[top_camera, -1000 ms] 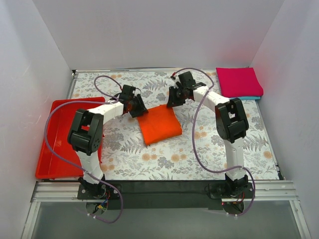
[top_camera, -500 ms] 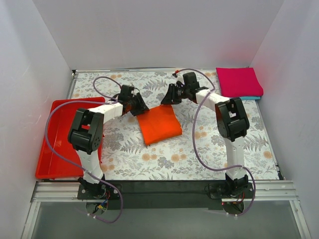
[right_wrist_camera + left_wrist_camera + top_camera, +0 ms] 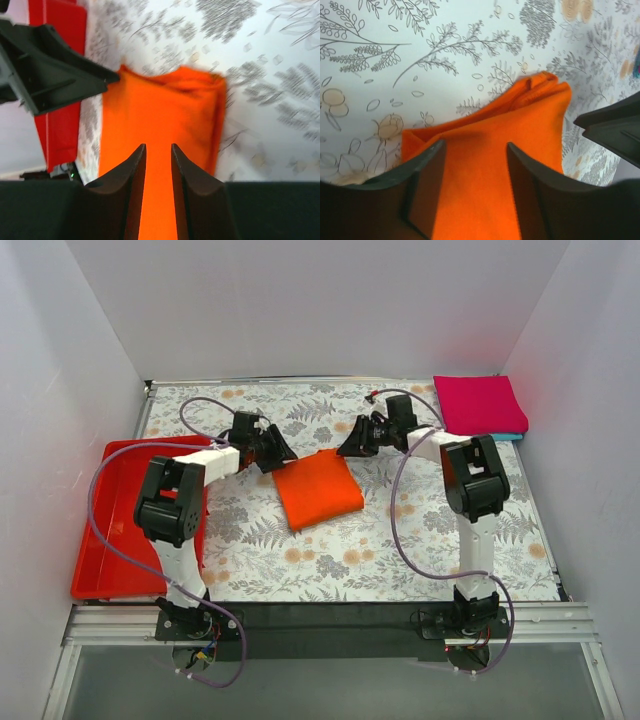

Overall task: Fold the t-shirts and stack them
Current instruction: Fold the tshirt, then neatly place the folded tshirt to the corner

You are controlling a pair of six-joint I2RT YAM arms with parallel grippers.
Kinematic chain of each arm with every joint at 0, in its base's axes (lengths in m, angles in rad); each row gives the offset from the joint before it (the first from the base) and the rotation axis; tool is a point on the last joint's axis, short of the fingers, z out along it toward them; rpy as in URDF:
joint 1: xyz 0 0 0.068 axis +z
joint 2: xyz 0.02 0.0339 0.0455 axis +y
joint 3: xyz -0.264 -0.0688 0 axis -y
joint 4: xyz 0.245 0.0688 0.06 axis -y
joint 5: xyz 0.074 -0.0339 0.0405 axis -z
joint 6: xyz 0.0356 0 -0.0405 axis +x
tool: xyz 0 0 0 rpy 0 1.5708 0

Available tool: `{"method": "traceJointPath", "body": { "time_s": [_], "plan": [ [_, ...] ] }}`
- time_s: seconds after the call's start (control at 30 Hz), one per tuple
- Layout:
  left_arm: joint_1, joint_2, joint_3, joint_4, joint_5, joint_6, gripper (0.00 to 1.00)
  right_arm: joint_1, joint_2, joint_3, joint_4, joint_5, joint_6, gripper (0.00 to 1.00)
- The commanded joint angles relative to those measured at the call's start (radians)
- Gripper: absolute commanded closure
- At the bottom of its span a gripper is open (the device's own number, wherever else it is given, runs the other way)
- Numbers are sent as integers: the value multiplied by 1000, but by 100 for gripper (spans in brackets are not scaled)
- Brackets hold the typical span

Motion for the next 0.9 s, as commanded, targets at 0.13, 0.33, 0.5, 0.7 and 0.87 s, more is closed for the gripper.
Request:
{"method": "traceJointPath", "body": {
  "time_s": [0.13,0.33,0.5,0.7,0.87],
  "plan": [
    [-6,-356,-122,-51,15,-33,39,30,-276,-204,38,-145,-25,71],
    [-121,-532,-322,-68,76,-97,43,105,-351,-347,38,-225,-84,71],
    [-192,-524,-467,-28,64,-151,58,123,-284,-413,39,-263,-140,71],
    [-192,-458,-543,11,-9,-185,69,113,-148,-428,43,-219,-221,73],
    [-144,-397,-624,24,-14,-205,76,68,-88,-425,41,-223,-252,74]
  ]
}}
